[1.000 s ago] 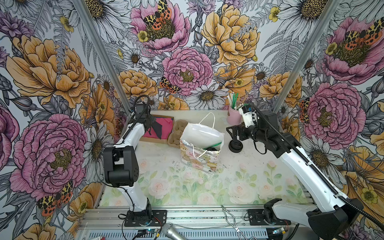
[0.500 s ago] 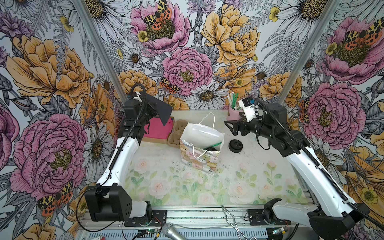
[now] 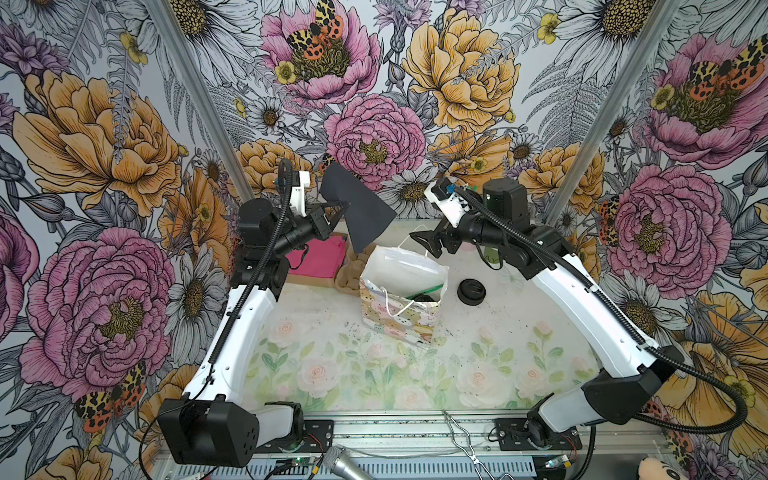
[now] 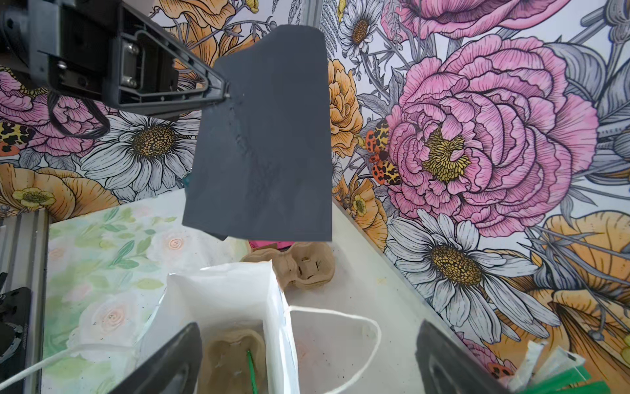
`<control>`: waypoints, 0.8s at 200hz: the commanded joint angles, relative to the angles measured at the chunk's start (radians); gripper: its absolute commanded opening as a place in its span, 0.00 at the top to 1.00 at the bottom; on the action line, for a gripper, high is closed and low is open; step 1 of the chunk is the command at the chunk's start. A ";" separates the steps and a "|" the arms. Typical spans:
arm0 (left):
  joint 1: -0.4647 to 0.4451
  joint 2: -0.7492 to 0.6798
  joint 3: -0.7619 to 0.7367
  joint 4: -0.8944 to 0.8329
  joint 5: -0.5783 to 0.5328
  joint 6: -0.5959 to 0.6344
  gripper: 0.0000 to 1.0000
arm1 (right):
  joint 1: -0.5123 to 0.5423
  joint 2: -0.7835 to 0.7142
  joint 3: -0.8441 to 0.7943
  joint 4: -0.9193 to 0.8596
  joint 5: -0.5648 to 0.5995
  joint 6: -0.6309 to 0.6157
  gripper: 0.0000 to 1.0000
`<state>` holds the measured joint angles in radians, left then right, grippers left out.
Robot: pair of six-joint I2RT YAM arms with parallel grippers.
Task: Pack the takeout coffee
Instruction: 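Lift the grey tissue with the left gripper while right gripper grasps its other corner, then carry the grey tissue over the bag with both grippers and lower it in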
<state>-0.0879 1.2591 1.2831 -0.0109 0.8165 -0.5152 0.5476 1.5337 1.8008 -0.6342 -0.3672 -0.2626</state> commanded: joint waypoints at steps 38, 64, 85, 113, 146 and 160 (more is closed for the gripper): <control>-0.083 0.039 0.061 0.042 0.170 0.060 1.00 | 0.048 0.079 0.142 0.018 -0.095 -0.088 0.02; -0.112 0.057 0.079 0.042 0.190 0.063 1.00 | 0.081 0.095 0.150 0.018 -0.084 -0.117 0.02; -0.136 0.066 0.090 0.042 0.213 0.068 1.00 | 0.097 0.108 0.151 0.018 -0.060 -0.141 0.02; -0.156 0.071 0.092 0.043 0.232 0.081 1.00 | 0.101 0.124 0.161 0.018 -0.036 -0.152 0.02; -0.170 0.083 0.101 0.042 0.243 0.078 1.00 | 0.106 0.144 0.166 0.016 -0.049 -0.152 0.16; -0.170 0.083 0.101 0.043 0.239 0.076 1.00 | 0.106 0.146 0.159 0.017 -0.046 -0.154 0.25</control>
<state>-0.2527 1.3380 1.3533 0.0055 1.0233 -0.4625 0.6487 1.6718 1.9324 -0.6342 -0.4160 -0.4103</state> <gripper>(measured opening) 0.046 0.808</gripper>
